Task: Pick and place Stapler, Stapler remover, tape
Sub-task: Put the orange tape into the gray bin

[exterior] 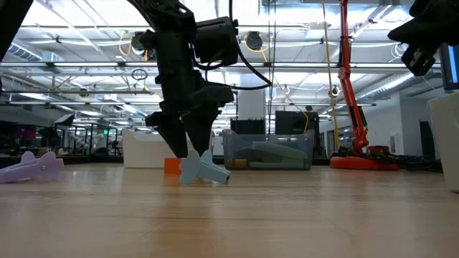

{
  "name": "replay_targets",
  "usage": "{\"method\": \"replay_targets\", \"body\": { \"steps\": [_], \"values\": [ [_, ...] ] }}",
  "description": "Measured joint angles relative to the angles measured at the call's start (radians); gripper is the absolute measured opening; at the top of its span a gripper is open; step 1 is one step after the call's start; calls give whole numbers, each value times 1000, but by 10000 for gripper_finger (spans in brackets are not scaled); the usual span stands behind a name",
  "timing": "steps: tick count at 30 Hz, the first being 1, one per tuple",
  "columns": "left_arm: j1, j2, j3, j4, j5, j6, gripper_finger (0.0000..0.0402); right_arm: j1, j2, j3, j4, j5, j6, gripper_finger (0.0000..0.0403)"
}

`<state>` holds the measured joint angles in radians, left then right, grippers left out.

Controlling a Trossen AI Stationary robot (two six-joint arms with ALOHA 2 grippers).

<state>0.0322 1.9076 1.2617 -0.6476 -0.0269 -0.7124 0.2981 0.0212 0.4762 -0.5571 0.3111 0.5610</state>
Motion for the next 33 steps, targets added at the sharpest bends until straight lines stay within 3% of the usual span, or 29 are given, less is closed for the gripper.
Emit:
{"method": "replay_targets", "body": {
  "steps": [5,14,23,33],
  "values": [
    [0,0,0,4,1,9,233,0,0,0,0,1,0,0],
    [-10,0,0,10,-15,63,97,0,0,0,0,1,-2,0],
    [-10,-3,2,17,9,43,11,0,0,0,0,0,-8,0],
    [-10,-3,1,25,11,26,3,0,0,0,0,0,-6,0]
  ]
}}
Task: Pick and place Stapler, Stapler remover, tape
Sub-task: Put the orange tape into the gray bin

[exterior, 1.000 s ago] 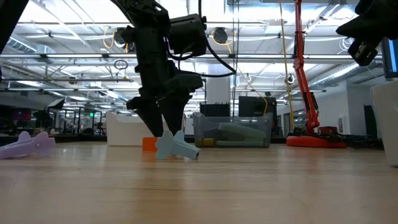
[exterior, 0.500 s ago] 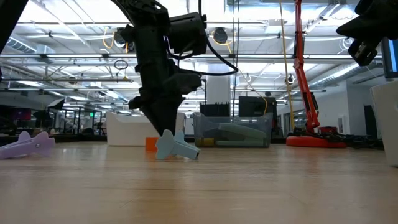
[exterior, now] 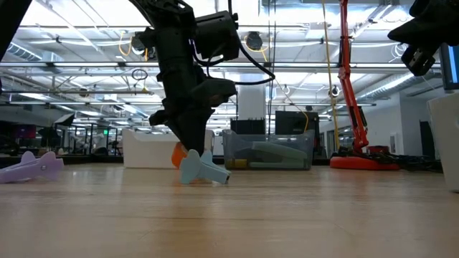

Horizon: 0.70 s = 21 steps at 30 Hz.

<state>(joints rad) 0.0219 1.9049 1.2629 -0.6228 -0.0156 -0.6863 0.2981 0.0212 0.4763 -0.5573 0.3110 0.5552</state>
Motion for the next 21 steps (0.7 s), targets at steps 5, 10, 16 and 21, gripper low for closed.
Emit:
{"method": "replay_targets", "body": {
  "steps": [5,10,16,21],
  "values": [
    [0,0,0,0,8,0,4,0,0,0,0,-1,0,0],
    [0,-4,-2,2,23,1,5,0,0,0,0,-2,1,0],
    [0,-27,-2,48,23,61,39,0,0,0,0,-2,1,0],
    [0,-24,-3,43,16,83,95,0,0,0,0,-2,1,0]
  ]
}}
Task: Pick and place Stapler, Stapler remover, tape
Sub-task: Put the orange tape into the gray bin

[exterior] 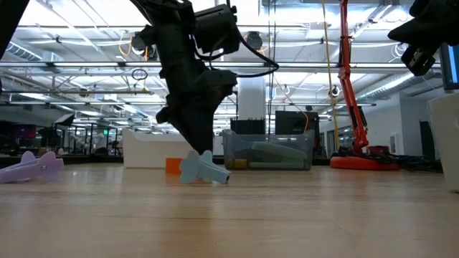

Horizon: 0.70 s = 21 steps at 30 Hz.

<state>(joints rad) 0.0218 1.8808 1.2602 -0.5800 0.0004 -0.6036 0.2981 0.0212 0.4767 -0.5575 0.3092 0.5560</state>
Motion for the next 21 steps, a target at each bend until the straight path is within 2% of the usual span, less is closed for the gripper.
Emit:
{"method": "replay_targets", "body": {
  "steps": [5,9,13,21],
  "values": [
    [2,-3,0,-1,-8,-7,142,0,0,0,0,0,0,0],
    [2,-13,1,1,1,-38,165,0,0,0,0,0,0,0],
    [2,-21,0,-21,6,-54,172,0,0,0,0,1,0,0],
    [2,-21,1,-80,-82,-43,173,0,0,0,0,1,8,0]
  ]
}}
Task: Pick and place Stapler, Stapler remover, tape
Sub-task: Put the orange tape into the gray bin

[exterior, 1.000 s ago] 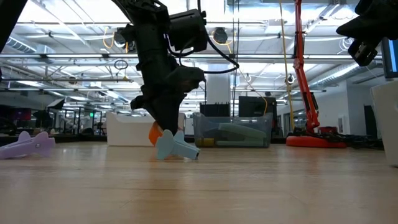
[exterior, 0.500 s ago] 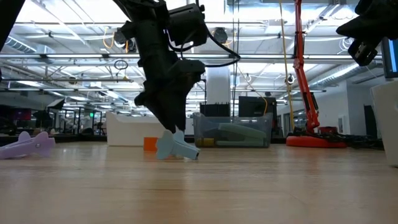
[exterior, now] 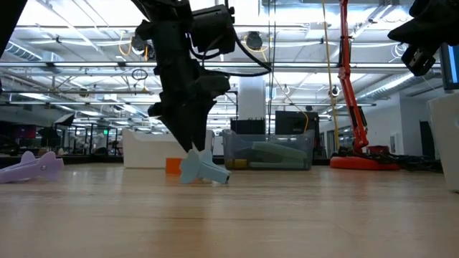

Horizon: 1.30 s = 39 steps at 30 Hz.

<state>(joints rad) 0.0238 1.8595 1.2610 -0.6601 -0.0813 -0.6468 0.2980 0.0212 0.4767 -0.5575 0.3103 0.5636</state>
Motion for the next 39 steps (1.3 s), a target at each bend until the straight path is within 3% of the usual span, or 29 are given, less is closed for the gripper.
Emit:
{"method": "replay_targets", "body": {
  "steps": [9,15,18,25,32,39],
  "values": [
    [2,62,1,24,3,6,173,0,0,0,0,1,-1,0],
    [1,120,5,25,19,-68,172,0,0,0,0,1,0,0],
    [-5,121,5,25,22,-91,154,0,0,0,0,1,0,0],
    [-13,77,-1,30,19,-70,41,0,0,0,0,2,0,0],
    [-10,-23,37,36,50,-63,37,0,0,0,0,2,0,0],
    [-36,-147,215,121,59,71,38,0,0,0,0,2,-1,0]
  ]
}}
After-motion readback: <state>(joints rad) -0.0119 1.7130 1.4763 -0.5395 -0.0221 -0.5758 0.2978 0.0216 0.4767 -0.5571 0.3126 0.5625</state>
